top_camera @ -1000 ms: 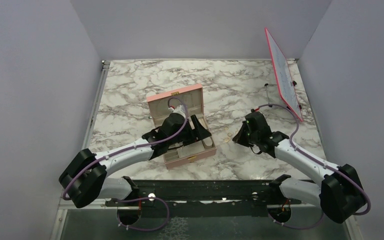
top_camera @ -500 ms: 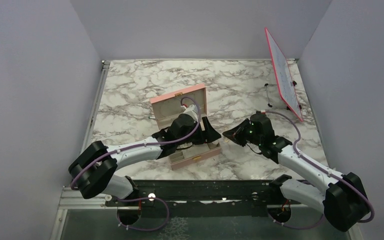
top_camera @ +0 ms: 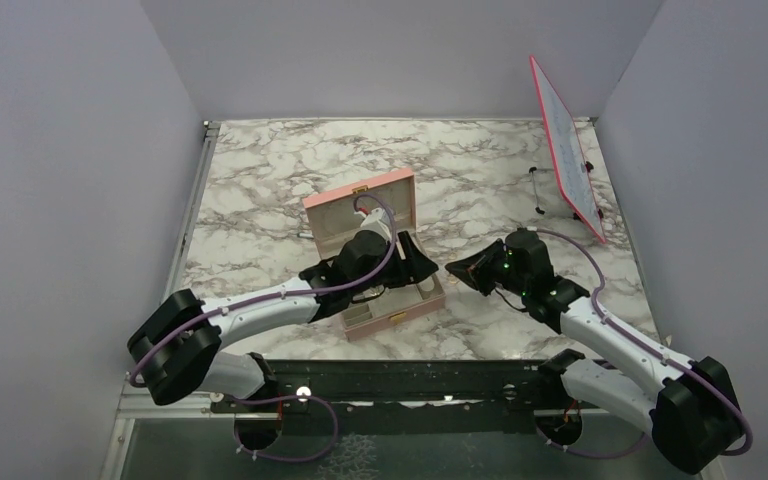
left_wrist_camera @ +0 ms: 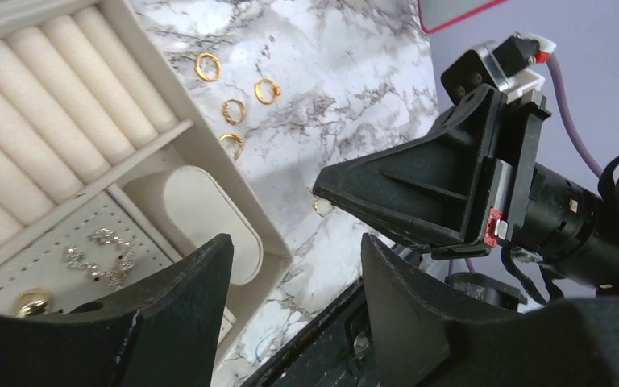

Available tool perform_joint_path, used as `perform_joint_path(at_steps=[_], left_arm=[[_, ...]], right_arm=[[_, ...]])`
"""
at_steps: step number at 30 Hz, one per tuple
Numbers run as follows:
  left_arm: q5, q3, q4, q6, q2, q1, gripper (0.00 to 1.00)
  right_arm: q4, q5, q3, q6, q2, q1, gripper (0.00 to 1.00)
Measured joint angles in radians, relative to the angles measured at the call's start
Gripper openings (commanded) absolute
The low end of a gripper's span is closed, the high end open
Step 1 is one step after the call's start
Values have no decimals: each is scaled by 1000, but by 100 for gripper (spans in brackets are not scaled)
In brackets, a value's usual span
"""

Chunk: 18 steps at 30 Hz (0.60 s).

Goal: Organize the mixed jewelry

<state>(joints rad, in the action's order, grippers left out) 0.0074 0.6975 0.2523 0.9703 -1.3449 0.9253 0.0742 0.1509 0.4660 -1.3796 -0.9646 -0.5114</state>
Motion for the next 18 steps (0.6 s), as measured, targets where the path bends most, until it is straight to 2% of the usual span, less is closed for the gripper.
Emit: perform_joint_path(at_steps=[5,9,18], left_arm=[[-32,0,-40,5,37,0,60],[10,2,-5,4,32,0,56],[65,62,47,-44,-65,40,46]], right_arm=[[0,-1,0,1,0,0,3],[0,-2,0,3,4,0,3],[1,-6,0,-44,65,0,2]])
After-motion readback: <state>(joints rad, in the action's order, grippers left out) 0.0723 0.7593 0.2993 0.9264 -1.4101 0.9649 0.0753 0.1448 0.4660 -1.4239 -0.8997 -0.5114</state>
